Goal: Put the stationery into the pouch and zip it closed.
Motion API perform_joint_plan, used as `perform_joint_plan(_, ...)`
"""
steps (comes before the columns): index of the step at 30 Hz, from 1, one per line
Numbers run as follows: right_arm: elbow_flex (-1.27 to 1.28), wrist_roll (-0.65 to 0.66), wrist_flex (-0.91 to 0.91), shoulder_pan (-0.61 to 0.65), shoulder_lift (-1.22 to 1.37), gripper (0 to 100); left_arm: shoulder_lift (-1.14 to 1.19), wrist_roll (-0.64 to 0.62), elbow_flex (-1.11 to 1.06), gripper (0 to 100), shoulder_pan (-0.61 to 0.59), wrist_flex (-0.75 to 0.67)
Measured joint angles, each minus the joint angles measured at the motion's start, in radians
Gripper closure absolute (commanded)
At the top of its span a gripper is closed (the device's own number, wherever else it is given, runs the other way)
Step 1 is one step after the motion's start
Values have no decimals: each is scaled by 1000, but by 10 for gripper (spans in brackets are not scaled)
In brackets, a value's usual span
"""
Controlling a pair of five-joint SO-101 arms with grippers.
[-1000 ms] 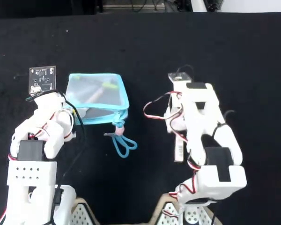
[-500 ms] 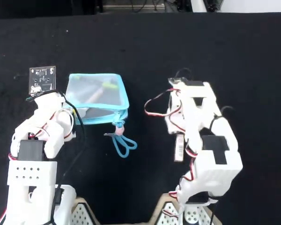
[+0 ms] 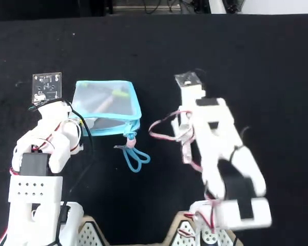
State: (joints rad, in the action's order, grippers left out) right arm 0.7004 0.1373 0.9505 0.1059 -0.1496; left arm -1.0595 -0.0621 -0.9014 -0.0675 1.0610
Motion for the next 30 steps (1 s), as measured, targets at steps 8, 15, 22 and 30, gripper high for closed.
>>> perform_joint_plan(8, 207, -3, -244, 2, -175, 847, 0, 0, 0, 970, 0, 0)
perform_joint_plan(15, 201, -3, -247, 2, -74, 871, 0, 0, 0, 970, 0, 0)
perform_joint_plan(22, 46, -178, -247, 2, 94, 871, 0, 0, 0, 970, 0, 0)
perform_joint_plan(30, -55, -238, -249, 2, 235, 874, 0, 0, 0, 970, 0, 0)
